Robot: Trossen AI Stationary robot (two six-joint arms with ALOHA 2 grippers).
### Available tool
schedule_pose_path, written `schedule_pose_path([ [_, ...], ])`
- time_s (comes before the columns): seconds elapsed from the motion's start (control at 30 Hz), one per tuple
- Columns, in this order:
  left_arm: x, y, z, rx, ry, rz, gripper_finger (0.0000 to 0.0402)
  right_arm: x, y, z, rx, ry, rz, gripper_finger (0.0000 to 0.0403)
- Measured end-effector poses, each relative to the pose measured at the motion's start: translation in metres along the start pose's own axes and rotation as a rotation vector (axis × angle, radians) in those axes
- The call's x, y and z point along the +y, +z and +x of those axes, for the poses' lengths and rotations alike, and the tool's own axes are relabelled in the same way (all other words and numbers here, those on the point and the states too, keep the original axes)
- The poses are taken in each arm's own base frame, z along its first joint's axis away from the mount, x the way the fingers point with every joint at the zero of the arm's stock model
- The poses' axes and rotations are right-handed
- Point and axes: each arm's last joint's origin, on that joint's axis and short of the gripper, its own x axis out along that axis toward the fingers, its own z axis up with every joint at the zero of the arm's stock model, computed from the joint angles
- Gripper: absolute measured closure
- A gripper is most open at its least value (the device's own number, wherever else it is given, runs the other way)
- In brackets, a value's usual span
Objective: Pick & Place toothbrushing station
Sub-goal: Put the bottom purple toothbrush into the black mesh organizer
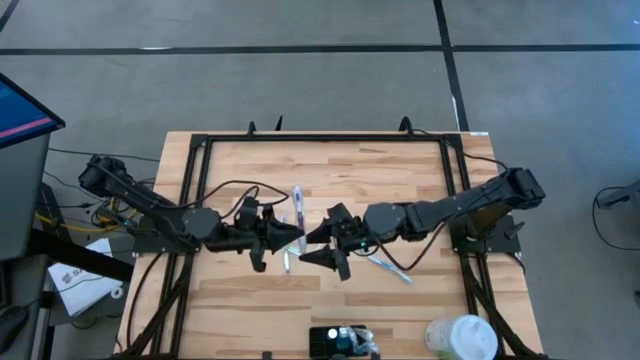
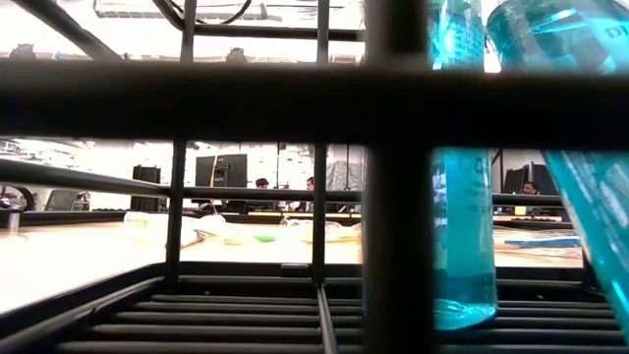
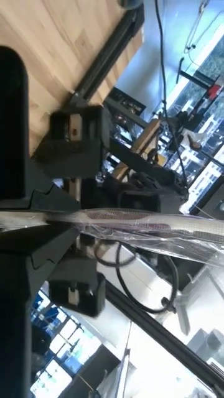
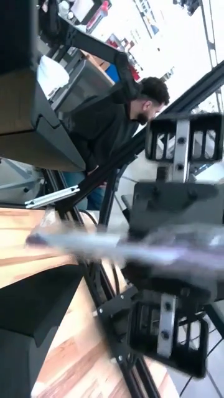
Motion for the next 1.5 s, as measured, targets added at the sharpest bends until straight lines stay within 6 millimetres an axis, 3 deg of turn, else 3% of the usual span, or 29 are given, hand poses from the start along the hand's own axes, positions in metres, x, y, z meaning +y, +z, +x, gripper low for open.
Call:
schedule_pose_path([
  [0.53, 0.0019, -0.0014, 0.0029, -0.003, 0.004, 0.002, 0.0392, -0.0058, 0.0047, 0.0006, -0.025, -0.024, 0.008, 0.0163],
  [1.37, 0.0019, -0.0014, 0.0029, -0.003, 0.005, -0.025, 0.0379, -0.0049, 0.0048, 0.0006, -0.018, -0.005, 0.004, 0.0383],
  [1.5, 0.0017, -0.0017, 0.0028, 0.0, 0.002, -0.027, 0.0365, -0.0049, 0.0047, 0.0005, -0.016, -0.003, 0.003, 0.0378],
])
